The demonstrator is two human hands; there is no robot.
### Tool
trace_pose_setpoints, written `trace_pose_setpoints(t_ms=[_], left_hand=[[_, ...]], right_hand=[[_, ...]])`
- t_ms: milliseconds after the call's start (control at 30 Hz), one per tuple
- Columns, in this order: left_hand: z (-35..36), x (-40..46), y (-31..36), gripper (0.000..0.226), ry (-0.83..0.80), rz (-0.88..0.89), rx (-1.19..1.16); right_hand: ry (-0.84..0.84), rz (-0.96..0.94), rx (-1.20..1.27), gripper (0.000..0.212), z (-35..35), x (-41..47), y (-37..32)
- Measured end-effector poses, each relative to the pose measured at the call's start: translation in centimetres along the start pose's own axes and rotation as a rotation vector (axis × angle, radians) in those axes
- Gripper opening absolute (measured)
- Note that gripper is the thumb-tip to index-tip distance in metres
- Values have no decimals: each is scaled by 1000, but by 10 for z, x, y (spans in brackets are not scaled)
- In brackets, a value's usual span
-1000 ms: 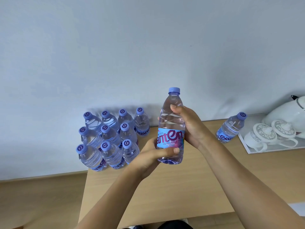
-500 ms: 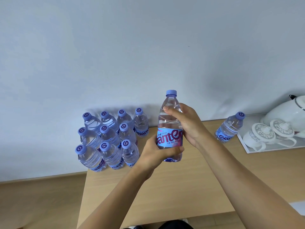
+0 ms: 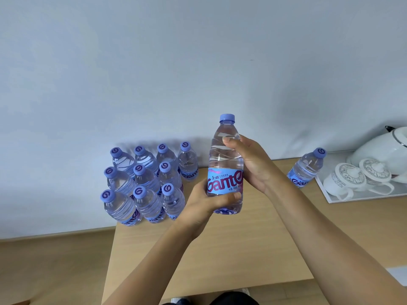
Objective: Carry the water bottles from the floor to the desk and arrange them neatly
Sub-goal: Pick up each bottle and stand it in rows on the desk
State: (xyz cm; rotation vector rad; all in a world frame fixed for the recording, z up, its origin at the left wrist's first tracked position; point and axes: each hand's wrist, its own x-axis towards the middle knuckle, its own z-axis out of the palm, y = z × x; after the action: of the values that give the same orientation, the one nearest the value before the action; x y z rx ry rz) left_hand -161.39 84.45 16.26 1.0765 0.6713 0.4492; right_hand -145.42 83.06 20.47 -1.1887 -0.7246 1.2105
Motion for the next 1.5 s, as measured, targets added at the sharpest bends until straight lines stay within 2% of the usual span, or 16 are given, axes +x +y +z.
trace_pose_setpoints(t_ms=[67, 233, 500, 667, 833, 1000, 1133, 1233, 1500], left_hand=[[-1, -1, -2, 54, 24, 8, 3], [-9, -3, -4, 66, 78, -9, 73], [-36, -1, -22, 58, -24, -152, 171], [-55, 6, -47, 55, -24, -238, 307], [-64, 20, -81, 64, 104, -228, 402], [-64, 36, -112, 63, 263, -184, 360], [-62, 50, -125, 62, 377, -145, 361], [-60, 61, -131, 66, 486, -130, 402], [-56, 86, -148, 49, 716, -28, 399]], right_hand=[[-8, 13, -64, 33, 0, 0, -1], [25, 26, -111, 49, -2, 1, 3], [-62, 94, -100, 41, -14, 6, 35], [-149, 170, -167, 45, -28, 10, 66], [-203, 203, -332, 34, -38, 18, 95], [-259, 206, -473, 38, -45, 32, 121], [-263, 179, -480, 50, -50, 41, 137], [-275, 141, -518, 52, -48, 47, 138], [-301, 8, -632, 54, -42, 70, 140]])
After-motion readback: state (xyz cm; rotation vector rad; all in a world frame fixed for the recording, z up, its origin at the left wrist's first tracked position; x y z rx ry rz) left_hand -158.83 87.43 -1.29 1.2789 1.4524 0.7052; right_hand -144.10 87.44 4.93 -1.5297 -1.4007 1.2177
